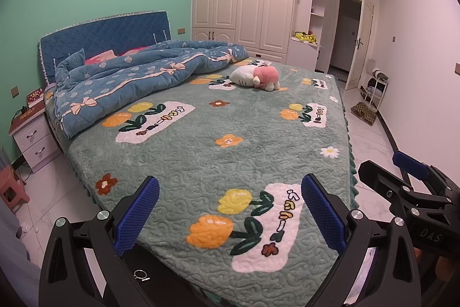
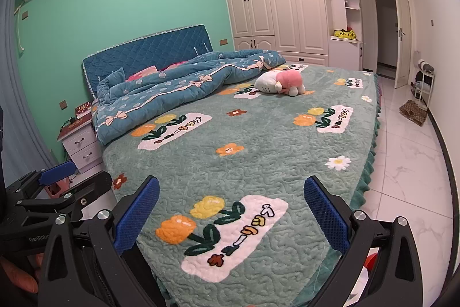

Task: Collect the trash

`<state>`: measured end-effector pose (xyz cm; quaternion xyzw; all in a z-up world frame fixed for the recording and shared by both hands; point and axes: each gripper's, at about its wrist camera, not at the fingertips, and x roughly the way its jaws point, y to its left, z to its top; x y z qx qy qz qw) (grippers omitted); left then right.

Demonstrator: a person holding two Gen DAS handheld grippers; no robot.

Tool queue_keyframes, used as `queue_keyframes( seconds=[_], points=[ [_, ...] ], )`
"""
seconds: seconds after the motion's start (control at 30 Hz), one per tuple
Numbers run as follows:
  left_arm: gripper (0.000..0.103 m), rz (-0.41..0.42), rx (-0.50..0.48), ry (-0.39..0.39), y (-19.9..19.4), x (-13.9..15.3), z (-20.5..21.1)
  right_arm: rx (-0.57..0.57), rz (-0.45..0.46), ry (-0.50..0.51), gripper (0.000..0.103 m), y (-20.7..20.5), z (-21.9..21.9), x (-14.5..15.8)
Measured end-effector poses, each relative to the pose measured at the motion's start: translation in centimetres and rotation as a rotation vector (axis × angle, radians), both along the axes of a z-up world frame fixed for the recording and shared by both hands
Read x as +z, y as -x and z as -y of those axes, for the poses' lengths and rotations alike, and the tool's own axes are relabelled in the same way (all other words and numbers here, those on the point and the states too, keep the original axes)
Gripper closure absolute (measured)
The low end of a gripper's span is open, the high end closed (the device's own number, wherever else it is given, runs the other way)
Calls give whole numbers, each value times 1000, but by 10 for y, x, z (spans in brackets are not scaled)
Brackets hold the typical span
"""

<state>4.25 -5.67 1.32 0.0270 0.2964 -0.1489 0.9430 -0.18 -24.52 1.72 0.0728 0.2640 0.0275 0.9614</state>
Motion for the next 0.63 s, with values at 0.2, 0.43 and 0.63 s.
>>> queue_keyframes(
  seconds=[0.2, 0.43, 0.63],
  points=[
    [6, 0, 4, -2, 4, -2, 1, 0, 0, 0, 5, 0, 0, 0],
    [6, 5, 5, -3, 5, -2, 2, -4, -1, 0, 5, 0, -1, 0],
    [6, 3, 16, -5, 6, 0, 2, 0, -1, 1, 5, -1, -3, -1]
  ],
)
